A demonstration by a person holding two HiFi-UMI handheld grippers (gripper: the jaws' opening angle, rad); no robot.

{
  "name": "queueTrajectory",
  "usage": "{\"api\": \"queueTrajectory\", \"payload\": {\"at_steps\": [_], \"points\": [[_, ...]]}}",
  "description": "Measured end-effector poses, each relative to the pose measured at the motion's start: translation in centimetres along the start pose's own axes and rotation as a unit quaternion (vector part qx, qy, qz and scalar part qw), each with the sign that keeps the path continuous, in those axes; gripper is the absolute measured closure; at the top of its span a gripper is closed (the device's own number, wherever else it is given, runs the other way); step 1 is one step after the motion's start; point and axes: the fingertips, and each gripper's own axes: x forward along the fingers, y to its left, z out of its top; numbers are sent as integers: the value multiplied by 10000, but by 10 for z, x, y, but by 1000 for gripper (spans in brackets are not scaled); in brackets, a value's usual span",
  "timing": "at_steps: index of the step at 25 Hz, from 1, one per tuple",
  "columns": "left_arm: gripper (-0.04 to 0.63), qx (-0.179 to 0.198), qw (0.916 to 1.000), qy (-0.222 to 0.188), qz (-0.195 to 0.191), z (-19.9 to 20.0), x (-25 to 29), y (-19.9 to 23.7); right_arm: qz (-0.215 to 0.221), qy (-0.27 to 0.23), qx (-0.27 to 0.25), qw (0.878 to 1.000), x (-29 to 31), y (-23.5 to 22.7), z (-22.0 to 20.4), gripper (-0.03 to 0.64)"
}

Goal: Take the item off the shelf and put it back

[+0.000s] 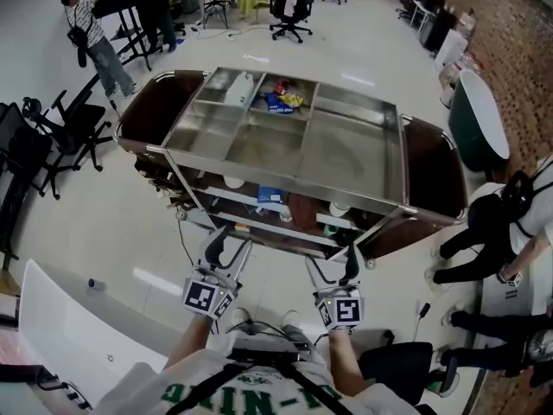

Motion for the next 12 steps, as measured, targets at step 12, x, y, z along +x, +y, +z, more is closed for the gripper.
{"api": "queueTrajectory", "payload": {"at_steps": [12], "points": [[331,436,9988,-72,206,21,-28,16,-498,-358,102,9981,-13,-16,75,153]]}}
